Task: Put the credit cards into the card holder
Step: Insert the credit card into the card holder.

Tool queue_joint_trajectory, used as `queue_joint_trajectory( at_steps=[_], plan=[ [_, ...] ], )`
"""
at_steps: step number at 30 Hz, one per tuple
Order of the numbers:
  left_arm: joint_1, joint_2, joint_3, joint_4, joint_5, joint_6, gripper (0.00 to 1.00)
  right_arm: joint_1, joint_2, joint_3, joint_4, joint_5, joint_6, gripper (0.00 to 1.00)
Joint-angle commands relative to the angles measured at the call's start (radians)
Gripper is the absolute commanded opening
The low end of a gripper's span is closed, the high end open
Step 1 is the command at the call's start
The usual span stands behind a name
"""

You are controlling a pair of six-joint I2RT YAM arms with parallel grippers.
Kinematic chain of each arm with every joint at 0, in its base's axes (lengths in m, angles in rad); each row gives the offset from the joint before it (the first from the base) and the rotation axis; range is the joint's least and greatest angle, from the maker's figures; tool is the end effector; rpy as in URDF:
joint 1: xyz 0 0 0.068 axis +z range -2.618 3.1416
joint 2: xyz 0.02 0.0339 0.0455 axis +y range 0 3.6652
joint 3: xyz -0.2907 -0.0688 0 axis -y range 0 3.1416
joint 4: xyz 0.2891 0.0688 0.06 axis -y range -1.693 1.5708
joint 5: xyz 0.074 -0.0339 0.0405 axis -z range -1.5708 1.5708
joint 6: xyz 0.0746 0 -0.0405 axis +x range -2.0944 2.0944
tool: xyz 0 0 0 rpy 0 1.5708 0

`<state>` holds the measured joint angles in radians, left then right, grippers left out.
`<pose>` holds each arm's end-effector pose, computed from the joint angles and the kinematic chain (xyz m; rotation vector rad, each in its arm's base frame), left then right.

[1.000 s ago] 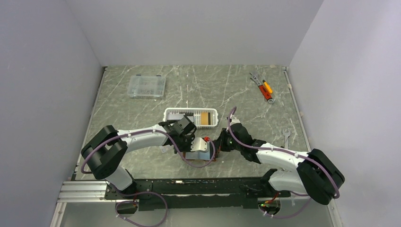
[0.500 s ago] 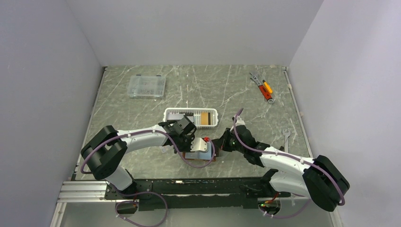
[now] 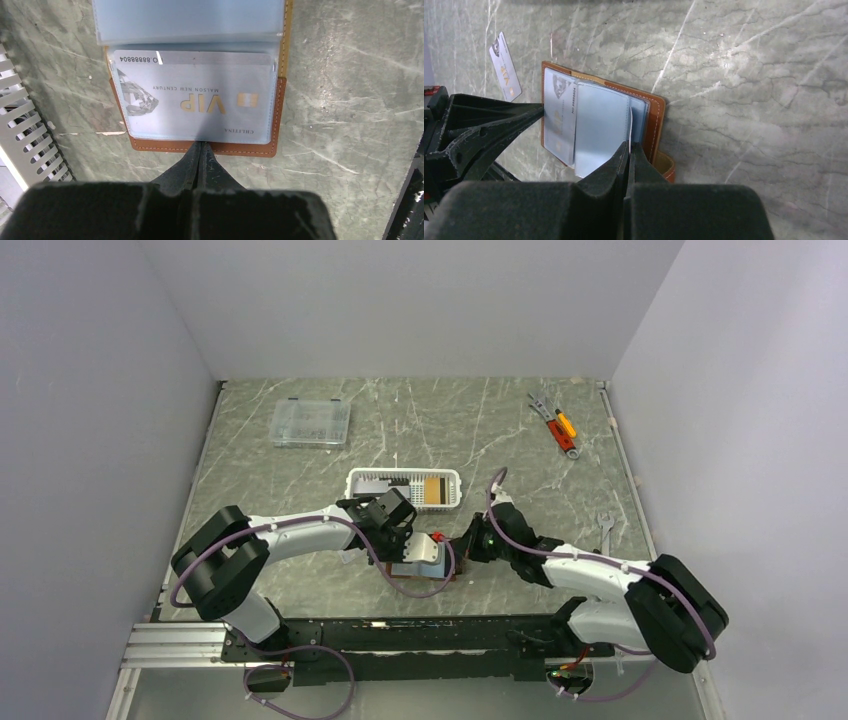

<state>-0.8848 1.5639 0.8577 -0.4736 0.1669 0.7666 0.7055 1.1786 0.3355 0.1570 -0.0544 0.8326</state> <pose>0.2014 -0.2656 0.1258 2.0520 1.8309 -0.2618 0.1960 0.1722 0.1121 0.1220 2.4068 0.8409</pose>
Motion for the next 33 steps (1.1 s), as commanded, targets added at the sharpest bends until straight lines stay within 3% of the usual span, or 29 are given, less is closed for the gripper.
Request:
queue_joint_trajectory(
  at_steps=[1, 14, 26, 33],
  plan=[
    [0.000, -0.005, -0.015, -0.033, -0.041, 0.019, 0.00, -0.001, 0.059, 0.028, -0.040, -0.012, -0.016, 0.00],
    [-0.001, -0.013, -0.018, -0.031, -0.047, 0.032, 0.00, -0.008, 0.109, 0.060, -0.007, -0.069, -0.037, 0.00],
    [-0.001, -0.033, -0.001, -0.047, -0.055, 0.036, 0.00, -0.008, -0.034, 0.047, 0.030, -0.128, -0.038, 0.00],
    [0.001, -0.085, 0.022, -0.072, -0.040, 0.043, 0.00, 0.000, 0.055, 0.065, 0.133, -0.193, -0.007, 0.00]
  ],
)
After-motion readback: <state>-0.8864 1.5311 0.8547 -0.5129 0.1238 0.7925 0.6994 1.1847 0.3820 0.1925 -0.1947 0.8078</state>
